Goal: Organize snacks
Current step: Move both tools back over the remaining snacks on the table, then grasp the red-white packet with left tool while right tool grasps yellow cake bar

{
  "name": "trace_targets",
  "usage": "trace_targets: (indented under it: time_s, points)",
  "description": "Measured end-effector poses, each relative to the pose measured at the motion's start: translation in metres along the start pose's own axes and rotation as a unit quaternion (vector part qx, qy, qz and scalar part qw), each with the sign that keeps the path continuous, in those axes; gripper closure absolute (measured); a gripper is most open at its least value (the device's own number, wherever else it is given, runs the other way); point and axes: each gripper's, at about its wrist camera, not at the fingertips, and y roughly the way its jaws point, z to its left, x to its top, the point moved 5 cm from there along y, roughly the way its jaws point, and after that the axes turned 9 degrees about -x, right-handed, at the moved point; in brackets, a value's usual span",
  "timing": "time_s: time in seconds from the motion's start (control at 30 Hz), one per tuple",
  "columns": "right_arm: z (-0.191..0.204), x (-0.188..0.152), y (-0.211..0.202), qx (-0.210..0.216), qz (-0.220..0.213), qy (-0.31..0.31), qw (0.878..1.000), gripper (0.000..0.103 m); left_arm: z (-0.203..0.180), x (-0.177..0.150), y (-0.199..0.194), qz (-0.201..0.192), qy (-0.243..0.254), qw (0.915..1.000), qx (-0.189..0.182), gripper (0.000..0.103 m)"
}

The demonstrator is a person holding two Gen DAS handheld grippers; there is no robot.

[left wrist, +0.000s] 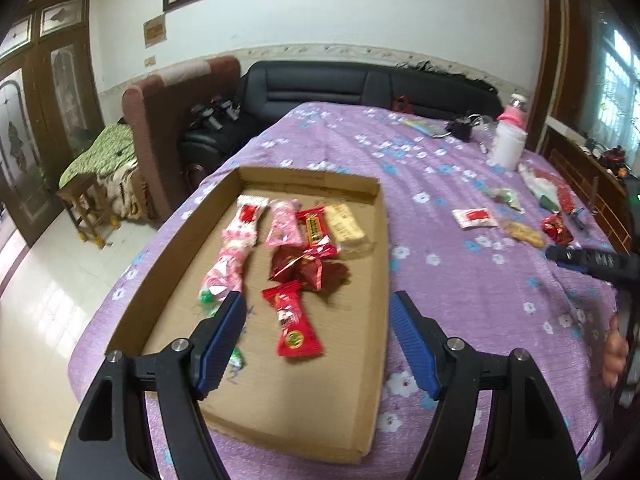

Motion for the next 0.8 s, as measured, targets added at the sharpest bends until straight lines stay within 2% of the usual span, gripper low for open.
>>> trace_targets:
  time_s: [0.13, 0.27, 0.4, 0.53, 0.6, 0.7, 0.8]
  points:
    - [-0.011, 0.026, 0.014, -0.019, -0.010, 0.019, 1.000, 0.053, -0.013, 0.000, -0.001, -0.007, 0.015, 0.9997, -0.019, 0.029]
    - [-0.006, 0.058, 0.040, -0.053, -0.028, -0.020, 0.998, 0.053, -0.022, -0.002, 0.002, -0.002, 0.024, 0.9991, -0.034, 0.029]
    - [-0.015, 0.073, 0.073, -0.075, 0.004, -0.021, 0.997, 0.053, -0.024, -0.003, 0.001, 0.005, 0.024, 0.9988, -0.043, 0.029]
    - [-0.015, 0.054, 0.073, -0.007, 0.053, -0.014, 0.998, 0.052, -0.022, 0.003, 0.002, 0.016, 0.014, 0.9972, -0.071, 0.029]
    - [-0.009, 0.042, 0.062, 0.006, 0.053, -0.034, 0.998, 0.045, -0.026, 0.010, 0.006, 0.022, 0.005, 0.9949, -0.098, 0.028]
    - [0.003, 0.025, 0.053, -0.004, 0.032, -0.069, 0.997, 0.040, -0.039, 0.023, 0.016, 0.035, 0.004, 0.9905, -0.133, 0.027]
    - [0.015, 0.016, 0.054, -0.056, 0.004, -0.114, 0.992, 0.043, -0.061, 0.042, 0.033, 0.048, 0.027, 0.9890, -0.137, 0.027]
